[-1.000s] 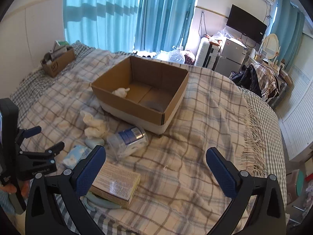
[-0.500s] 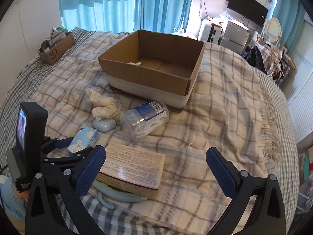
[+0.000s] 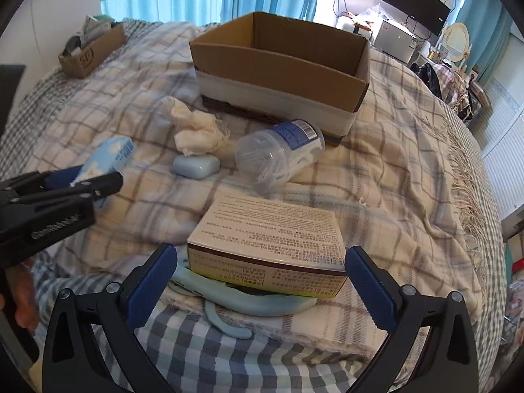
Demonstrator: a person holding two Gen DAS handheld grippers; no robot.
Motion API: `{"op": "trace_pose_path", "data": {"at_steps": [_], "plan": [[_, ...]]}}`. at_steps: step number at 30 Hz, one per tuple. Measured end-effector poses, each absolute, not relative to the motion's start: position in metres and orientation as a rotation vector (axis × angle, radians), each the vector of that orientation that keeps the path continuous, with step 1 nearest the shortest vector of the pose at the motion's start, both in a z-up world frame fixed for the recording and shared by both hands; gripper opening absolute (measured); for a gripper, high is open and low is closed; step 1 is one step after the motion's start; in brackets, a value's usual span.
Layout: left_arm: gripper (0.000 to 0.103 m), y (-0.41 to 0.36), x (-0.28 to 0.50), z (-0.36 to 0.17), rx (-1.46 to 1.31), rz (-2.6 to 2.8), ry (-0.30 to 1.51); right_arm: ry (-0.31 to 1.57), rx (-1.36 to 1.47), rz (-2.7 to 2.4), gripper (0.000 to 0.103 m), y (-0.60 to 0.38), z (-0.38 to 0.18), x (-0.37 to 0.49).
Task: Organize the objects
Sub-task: 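Grasp the blue tissue pack with the left tool while the right tool grasps the medicine box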
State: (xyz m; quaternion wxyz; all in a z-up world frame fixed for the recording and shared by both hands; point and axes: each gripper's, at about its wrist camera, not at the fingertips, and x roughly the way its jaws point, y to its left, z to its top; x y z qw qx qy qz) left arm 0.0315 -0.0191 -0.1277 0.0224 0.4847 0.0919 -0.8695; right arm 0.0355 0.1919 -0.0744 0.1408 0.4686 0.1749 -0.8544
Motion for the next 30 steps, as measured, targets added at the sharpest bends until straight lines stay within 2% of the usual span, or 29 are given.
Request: {"op": "trace_pose_path", "data": {"at_steps": [24, 26, 27, 28, 30], "plan": [[0.053, -0.014, 0.033, -0.139, 1.55, -2.684, 0.301, 0.445, 1.45, -2.413, 0.102, 0.191, -0.087, 0.011], [0.053, -0.014, 0.033, -0.139, 1.554, -2.684, 0.304, 0.406, 1.414, -2.392, 0.083, 0.192, -0.081, 0.015], [0.053, -0.014, 0.033, -0.138, 1.558, -2.683, 0.308, 0.401, 1.392, -2.386, 0.069, 0.191, -0.075, 0.018], [0.053, -0.014, 0.033, -0.138, 1.559, -2.685, 0.316, 0.419, 1.372, -2.389, 0.062, 0.188, -0.071, 0.021], [0.053, -0.014, 0.032, -0.136, 1.552, -2.688, 0.316, 0.461, 1.362, -2.381, 0.06, 0.184, -0.07, 0.023]]}}
